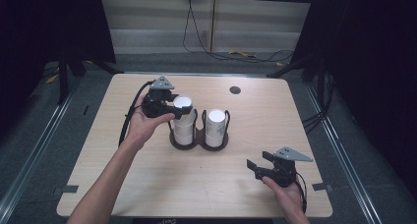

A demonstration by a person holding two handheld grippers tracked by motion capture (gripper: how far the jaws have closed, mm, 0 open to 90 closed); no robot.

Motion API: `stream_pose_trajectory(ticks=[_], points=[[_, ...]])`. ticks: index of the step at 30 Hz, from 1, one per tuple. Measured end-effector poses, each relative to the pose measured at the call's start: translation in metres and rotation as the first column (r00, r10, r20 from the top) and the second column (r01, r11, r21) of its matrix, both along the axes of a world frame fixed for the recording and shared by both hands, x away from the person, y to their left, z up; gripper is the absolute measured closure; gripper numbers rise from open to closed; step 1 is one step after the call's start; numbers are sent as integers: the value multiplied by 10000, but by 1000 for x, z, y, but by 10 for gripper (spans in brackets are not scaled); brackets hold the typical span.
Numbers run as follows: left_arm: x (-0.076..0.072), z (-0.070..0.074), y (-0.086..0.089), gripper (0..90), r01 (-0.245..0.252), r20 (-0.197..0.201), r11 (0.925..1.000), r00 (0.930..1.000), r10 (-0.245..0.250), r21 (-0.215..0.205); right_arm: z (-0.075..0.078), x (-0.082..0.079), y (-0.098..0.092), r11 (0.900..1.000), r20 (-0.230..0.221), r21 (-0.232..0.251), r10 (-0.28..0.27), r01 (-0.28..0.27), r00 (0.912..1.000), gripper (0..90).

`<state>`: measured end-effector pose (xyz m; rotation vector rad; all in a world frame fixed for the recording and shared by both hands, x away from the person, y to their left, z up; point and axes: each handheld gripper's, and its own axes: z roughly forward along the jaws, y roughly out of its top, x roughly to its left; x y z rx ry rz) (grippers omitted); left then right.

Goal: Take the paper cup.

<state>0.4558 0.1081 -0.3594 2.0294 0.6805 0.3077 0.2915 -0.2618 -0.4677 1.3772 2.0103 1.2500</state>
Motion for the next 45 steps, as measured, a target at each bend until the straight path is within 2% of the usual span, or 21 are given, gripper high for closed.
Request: stream_pose_trajectory(ticks=[3, 15, 16, 19, 20, 22, 27, 32, 35, 36, 43, 44, 45], points=[[-1, 2, 1, 353, 51, 52, 10000, 10000, -51, 76, 0, 0, 0, 10000, -11, 5, -3, 3, 10000, 271], [-3, 13, 7, 353, -45, 294, 9999, 9996, 48, -103, 0, 0, 0, 10000, 2, -48, 54, -54, 10000, 271], [-4, 14, 8, 354, -148, 377, 9997, 9992, 156, -215, 0, 0, 0, 10000, 0, -39, 56, -56, 10000, 272], [-7, 17, 8, 354, -42, 448, 9987, 9990, 65, -508, 0, 0, 0, 10000, -7, -17, 37, -37, 10000, 271], [-7, 17, 8, 354, -42, 448, 9987, 9990, 65, -508, 0, 0, 0, 10000, -7, -17, 37, -37, 10000, 271], [-10, 22, 9, 354, 170, 731, 9981, 9972, -127, -584, 0, 0, 0, 10000, 0, -13, 57, -57, 10000, 273], [-15, 30, 11, 354, 329, 971, 9969, 9949, -258, -720, 0, 0, 0, 10000, -15, -8, 85, -85, 10000, 273], [-24, 40, 12, 354, 694, 1166, 9927, 9915, -577, -988, 0, 0, 1, 9999, -26, -26, 98, -98, 9999, 273], [-26, 40, 11, 354, 856, 1109, 9910, 9911, -741, -1031, 0, 0, 2, 9999, -11, -43, 144, -144, 9999, 277], [-29, 39, 10, 354, 953, 1091, 9884, 9906, -825, -1184, 0, 0, 2, 9998, 12, -95, 194, -194, 9998, 278], [-37, 35, 7, 354, 1177, 970, 9827, 9898, -1044, -1427, 0, -1, 3, 9995, 56, -67, 320, -320, 9995, 282], [-40, 35, 7, 354, 1284, 1014, 9790, 9884, -1132, -1584, 0, -1, 3, 9994, 48, -59, 333, -333, 9994, 283], [-40, 35, 7, 355, 1284, 1014, 9790, 9884, -1132, -1584, 0, -1, 3, 9994, 48, -59, 333, -333, 9994, 283]])
